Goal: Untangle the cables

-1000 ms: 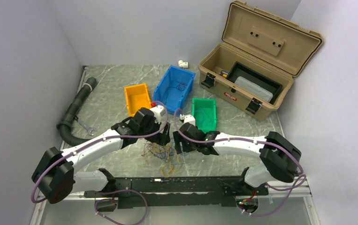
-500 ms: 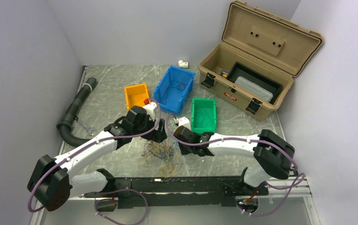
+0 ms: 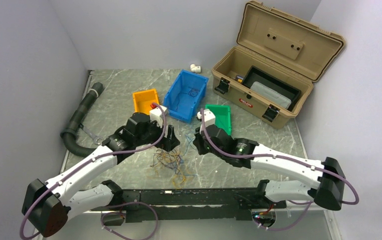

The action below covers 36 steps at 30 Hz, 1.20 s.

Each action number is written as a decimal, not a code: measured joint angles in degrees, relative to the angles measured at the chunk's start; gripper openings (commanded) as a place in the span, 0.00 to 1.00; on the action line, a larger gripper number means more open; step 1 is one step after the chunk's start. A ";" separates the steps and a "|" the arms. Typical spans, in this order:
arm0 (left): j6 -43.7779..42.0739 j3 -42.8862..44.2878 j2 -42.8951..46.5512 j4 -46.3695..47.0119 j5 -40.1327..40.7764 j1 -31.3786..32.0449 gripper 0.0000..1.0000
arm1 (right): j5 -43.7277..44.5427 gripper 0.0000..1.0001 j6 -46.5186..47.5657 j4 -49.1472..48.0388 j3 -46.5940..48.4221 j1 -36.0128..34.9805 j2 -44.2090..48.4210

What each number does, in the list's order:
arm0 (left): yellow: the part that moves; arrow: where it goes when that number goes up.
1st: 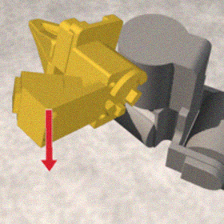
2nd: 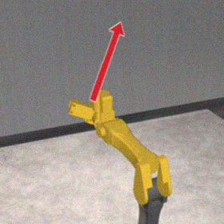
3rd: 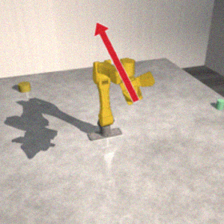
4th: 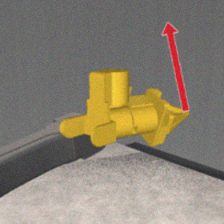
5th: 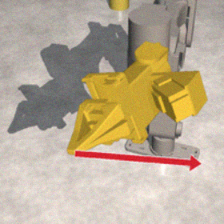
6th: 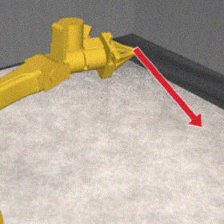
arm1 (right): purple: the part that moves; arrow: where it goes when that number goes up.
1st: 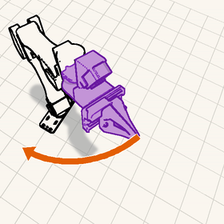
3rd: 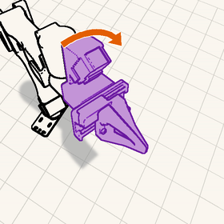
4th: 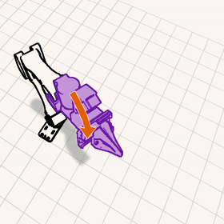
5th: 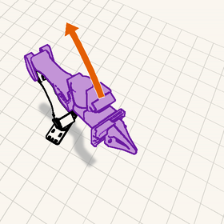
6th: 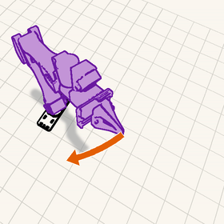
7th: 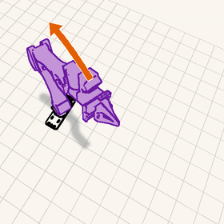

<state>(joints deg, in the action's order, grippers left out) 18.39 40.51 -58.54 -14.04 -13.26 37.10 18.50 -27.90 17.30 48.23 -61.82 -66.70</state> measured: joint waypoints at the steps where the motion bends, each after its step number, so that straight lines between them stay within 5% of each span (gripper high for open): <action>1: -0.22 0.00 0.63 0.35 -0.02 0.00 0.96 | 0.13 0.00 0.42 0.57 0.39 0.00 1.01; 21: -0.63 -8.55 5.46 23.23 -8.20 2.14 0.93 | 3.50 0.00 11.08 8.68 32.54 0.00 6.67; 36: -2.21 -4.42 2.43 23.67 -4.74 6.12 0.95 | 9.29 0.00 14.62 10.86 42.75 0.09 4.39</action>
<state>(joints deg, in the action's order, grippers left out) 16.19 36.10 -56.12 9.63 -18.00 43.22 27.79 -13.28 28.16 90.98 -61.73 -62.30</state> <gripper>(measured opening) 0.941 0.011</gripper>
